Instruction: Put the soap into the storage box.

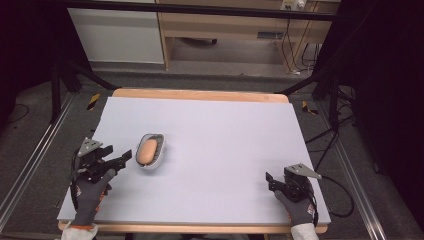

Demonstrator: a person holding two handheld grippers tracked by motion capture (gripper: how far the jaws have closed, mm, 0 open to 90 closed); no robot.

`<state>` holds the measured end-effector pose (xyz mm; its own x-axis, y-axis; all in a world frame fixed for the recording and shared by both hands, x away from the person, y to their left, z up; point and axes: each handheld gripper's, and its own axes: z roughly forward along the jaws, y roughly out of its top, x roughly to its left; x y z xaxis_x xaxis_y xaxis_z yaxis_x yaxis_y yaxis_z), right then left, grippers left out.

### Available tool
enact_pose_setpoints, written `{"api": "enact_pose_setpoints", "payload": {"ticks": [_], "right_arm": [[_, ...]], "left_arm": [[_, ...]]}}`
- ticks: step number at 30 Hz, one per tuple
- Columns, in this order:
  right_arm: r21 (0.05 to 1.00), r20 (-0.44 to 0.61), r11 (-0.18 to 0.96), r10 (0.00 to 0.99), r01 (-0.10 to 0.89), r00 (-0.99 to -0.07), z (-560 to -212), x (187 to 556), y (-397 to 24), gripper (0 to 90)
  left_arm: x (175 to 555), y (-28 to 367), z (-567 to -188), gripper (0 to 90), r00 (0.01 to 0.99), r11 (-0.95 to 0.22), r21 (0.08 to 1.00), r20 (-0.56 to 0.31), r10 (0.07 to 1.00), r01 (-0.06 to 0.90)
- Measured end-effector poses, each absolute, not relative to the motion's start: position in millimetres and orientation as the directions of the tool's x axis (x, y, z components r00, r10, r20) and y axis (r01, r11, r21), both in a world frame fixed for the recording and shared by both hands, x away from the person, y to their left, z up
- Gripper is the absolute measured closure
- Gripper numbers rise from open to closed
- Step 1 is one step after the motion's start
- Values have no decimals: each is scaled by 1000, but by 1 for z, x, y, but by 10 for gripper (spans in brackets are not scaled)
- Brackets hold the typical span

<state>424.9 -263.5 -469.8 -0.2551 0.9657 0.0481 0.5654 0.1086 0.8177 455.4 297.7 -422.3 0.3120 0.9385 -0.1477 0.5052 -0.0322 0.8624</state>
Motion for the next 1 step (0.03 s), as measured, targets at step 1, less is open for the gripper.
{"api": "enact_pose_setpoints", "payload": {"ticks": [1], "right_arm": [[818,48,109,966,565,-255,-470,425,-263,272]], "left_arm": [[454,301,-424,235,307,-30,863,-147,940,504]]}}
